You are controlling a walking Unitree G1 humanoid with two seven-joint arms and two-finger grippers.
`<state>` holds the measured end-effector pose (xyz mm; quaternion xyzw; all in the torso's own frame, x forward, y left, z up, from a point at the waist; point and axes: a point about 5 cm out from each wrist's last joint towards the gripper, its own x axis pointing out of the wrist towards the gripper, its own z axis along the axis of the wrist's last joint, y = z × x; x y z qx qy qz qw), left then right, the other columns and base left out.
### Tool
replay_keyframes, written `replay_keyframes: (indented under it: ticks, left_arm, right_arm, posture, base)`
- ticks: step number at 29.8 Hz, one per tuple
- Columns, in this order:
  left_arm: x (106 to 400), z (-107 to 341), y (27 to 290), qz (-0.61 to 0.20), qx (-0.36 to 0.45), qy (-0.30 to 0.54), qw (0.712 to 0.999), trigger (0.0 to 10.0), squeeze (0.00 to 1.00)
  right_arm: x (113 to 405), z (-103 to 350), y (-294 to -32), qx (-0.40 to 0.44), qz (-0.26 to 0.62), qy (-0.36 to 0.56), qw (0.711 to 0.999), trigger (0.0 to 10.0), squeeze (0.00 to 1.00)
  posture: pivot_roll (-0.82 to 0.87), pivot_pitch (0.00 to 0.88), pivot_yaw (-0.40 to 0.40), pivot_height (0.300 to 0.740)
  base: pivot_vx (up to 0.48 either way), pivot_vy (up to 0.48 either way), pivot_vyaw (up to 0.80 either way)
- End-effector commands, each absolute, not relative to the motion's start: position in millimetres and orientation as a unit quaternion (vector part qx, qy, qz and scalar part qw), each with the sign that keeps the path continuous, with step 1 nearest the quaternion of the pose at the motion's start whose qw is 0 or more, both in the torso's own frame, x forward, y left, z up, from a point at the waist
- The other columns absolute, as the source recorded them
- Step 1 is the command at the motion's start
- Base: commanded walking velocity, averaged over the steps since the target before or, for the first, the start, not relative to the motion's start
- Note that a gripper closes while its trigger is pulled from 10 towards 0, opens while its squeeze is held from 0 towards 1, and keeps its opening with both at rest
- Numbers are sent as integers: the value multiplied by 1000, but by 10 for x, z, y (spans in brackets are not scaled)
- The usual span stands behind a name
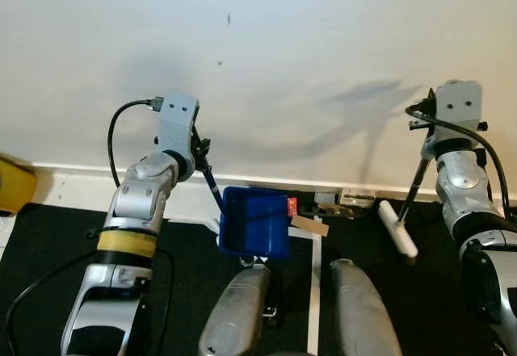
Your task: Sweep floor
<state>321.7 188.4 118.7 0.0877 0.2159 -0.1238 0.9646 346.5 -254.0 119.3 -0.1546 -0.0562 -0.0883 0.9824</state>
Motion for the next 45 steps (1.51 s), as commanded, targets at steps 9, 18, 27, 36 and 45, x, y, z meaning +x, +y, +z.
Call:
replay_keyframes:
  ticks: [9,18,27,36,45]
  left_arm:
    - [3075,1207,2016,-128,91,237,959,10000,0]
    - [3051,1147,1964,-134,89,266,951,10000,0]
    - [3147,1148,1857,-130,72,263,953,10000,0]
    - [3204,1194,1735,-138,57,247,957,10000,0]
    - [3245,1200,1655,-136,43,237,961,10000,0]
  right_arm:
    - [3457,1115,-2514,-101,-80,-39,991,10000,0]
    - [3629,1318,-2248,-63,-42,-78,994,10000,0]
    - [3718,1360,-1910,-23,5,-86,996,10000,0]
    - [3751,1233,-1703,18,62,-23,998,10000,0]
    - [3761,1187,-1457,132,76,-12,988,10000,0]
  posture:
    - [206,269,145,740]
    - [203,268,129,740]
    - [199,263,103,740]
    - [170,245,81,740]
    - [148,224,47,740]
  base:
    - [0,0,0]
    - [0,0,0]
    - [0,0,0]
    - [0,0,0]
    - [0,0,0]
